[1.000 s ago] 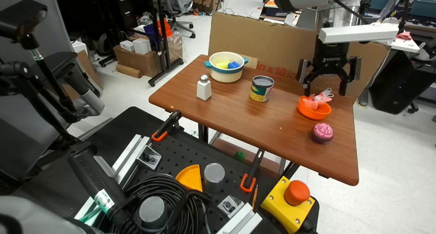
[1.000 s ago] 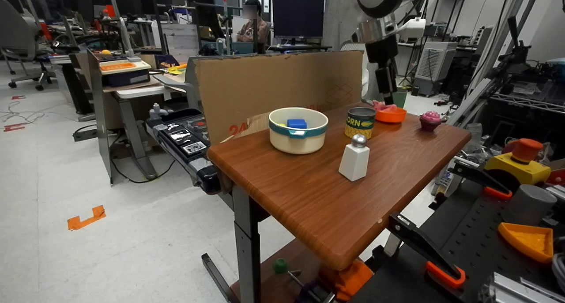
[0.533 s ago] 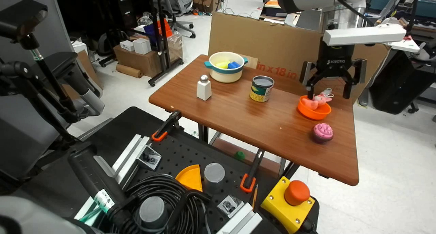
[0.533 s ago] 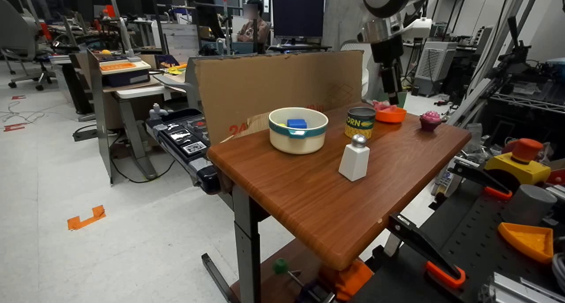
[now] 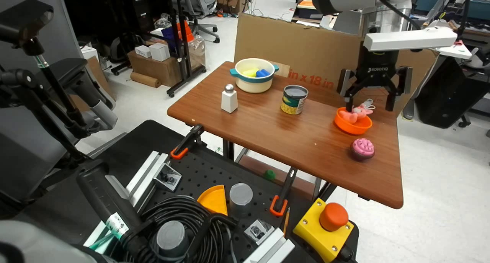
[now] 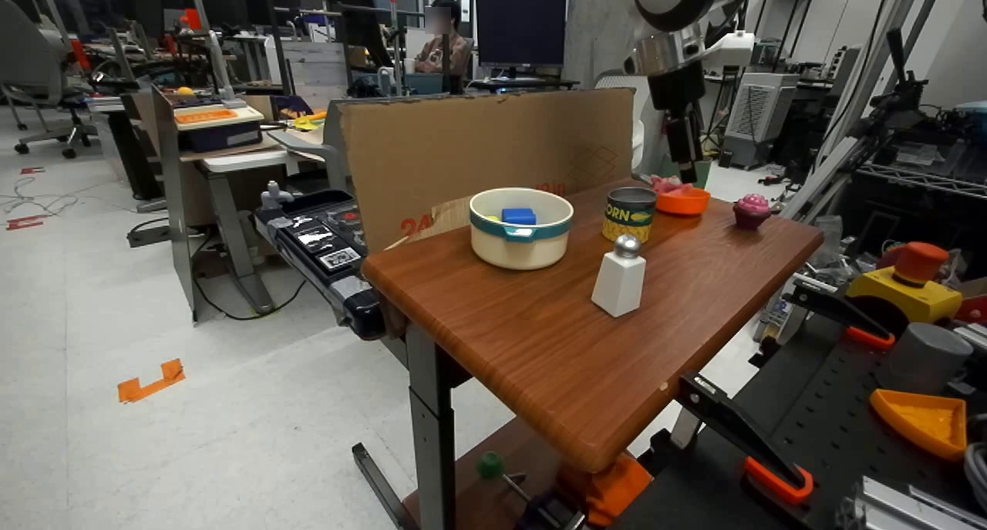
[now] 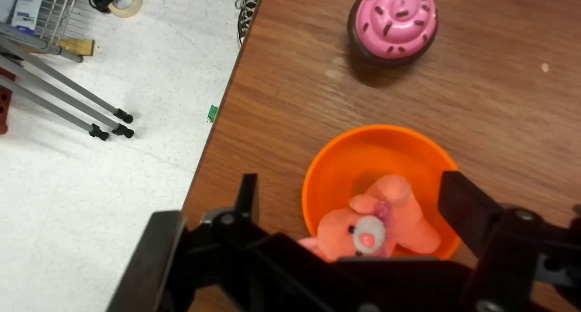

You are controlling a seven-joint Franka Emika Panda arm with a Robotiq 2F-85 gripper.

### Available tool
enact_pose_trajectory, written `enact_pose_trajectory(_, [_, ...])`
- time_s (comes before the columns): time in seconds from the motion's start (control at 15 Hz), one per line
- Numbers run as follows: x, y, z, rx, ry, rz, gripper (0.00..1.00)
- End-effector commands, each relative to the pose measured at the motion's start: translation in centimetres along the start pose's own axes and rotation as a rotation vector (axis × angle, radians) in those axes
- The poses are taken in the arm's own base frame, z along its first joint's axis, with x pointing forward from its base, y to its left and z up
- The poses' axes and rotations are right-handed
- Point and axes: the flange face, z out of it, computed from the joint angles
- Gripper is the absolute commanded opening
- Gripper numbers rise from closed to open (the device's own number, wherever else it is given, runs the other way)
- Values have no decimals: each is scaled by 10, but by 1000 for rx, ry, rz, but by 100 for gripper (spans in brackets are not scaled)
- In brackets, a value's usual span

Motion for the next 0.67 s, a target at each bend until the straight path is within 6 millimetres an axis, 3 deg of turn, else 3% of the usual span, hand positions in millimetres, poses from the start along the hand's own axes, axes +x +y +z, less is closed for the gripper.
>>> enact_pose_trajectory(0.0, [0, 5, -4, -2, 8, -17, 100])
enact_pose_trajectory(0.6, [1, 7, -6, -3, 9, -39, 100])
